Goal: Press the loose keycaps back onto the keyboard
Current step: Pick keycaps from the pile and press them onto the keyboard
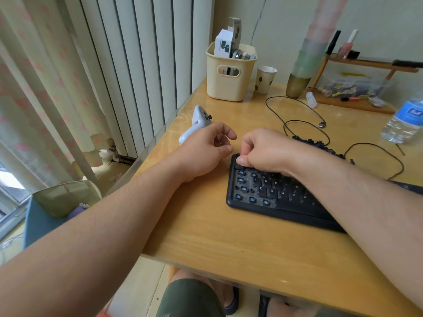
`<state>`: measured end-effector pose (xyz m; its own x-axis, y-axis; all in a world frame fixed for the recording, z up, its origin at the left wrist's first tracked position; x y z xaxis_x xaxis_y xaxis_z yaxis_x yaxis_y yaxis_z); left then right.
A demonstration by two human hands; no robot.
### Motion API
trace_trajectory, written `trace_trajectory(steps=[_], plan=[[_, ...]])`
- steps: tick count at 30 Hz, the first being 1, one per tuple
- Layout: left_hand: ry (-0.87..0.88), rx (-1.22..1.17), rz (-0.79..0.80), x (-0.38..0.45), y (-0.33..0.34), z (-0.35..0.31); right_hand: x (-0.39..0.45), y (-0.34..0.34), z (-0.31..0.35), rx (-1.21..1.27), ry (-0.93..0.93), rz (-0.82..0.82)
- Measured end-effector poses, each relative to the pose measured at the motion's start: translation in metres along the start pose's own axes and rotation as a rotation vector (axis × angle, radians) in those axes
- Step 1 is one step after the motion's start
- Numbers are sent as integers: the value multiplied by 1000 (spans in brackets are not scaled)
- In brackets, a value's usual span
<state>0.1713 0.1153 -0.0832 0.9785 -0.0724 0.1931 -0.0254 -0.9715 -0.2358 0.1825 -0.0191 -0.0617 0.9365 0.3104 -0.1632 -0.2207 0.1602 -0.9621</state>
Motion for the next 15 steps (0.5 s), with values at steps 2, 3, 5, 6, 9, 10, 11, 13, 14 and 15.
trace_trajectory(steps=[2,3,5,6,9,10,11,13,14,15], plan=[[-3,-5,-4,0,-1,0,7,0,-8,119,44,86],[-5,-5,-6,0,-1,0,9,0,-12,177,60,114],[-5,-4,-5,1,-1,0,11,0,-15,232,54,136],[-6,-6,-5,1,-1,0,11,0,-15,231,43,132],[-5,0,-6,1,-1,-1,7,0,-12,173,22,84],[-2,2,-5,0,-1,-1,5,0,-10,129,14,68],[1,5,-6,0,-1,-2,3,0,-7,71,2,53],[2,9,-5,-1,0,-2,-1,-3,-1,-26,-23,15],[1,12,-4,-1,0,-2,-3,-4,2,-52,-35,-1],[0,15,-3,0,0,-2,-4,-5,5,-67,-44,-7]])
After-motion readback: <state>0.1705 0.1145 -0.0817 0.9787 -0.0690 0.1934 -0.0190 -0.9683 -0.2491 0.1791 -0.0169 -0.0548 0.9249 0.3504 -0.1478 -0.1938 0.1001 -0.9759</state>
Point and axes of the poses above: each hand's wrist, its own x-axis towards the middle knuckle, its own y-axis out of the palm, z = x × y, the point moved 10 cm from there along x, towards the middle knuckle, and after that the axes turned 12 degrees about -x, right-handed, at the moved point
